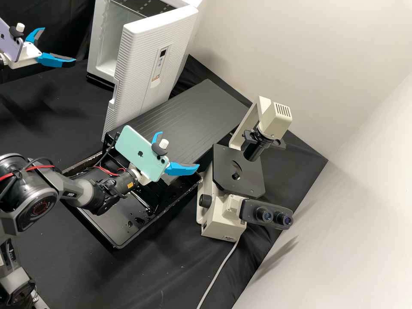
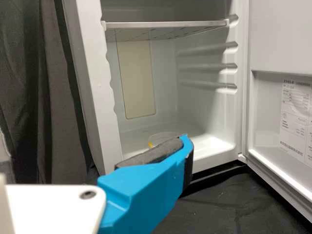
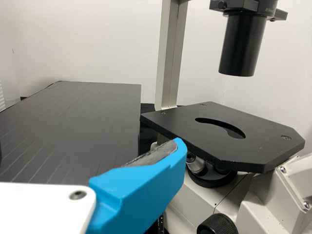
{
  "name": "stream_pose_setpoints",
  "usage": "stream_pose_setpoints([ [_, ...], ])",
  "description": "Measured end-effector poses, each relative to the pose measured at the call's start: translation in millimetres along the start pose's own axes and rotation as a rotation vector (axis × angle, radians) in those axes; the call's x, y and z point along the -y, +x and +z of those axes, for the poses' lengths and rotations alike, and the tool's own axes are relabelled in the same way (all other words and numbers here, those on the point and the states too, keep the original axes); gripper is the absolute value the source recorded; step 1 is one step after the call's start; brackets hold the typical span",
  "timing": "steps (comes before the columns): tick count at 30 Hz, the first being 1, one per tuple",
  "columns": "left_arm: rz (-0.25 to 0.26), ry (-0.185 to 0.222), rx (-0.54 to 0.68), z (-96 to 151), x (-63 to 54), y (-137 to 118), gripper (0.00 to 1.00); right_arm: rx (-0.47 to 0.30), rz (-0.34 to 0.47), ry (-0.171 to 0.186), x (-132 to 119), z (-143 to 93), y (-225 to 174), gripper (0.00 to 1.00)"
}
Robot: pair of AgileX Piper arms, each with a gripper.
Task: Close the incubator door
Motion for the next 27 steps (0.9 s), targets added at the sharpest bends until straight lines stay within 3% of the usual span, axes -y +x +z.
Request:
stream_pose_setpoints([
  [8, 0.0, 0.0, 0.0, 0.0, 0.0, 0.0, 1.0, 0.007, 0.007, -0.011, -0.2, 0.3, 0.0, 1.0],
  [12, 0.0, 0.0, 0.0, 0.0, 0.0, 0.0, 1.0, 0.025, -0.019, -0.109, -3.4, -7.3, -0.9, 1.0],
  [17, 0.0, 0.0, 0.0, 0.0, 0.0, 0.0, 1.0, -0.087, -0.04, -0.189, -11.3, -22.3, 5.3, 1.0],
  [23, 0.0, 0.0, 0.0, 0.0, 0.0, 0.0, 1.0, -0.109, -0.033, -0.195, -14.4, -25.4, 7.5, 1.0],
  [27, 0.0, 0.0, 0.0, 0.0, 0.0, 0.0, 1.0, -0.114, -0.029, -0.171, -11.0, -29.9, 7.3, 1.0],
])
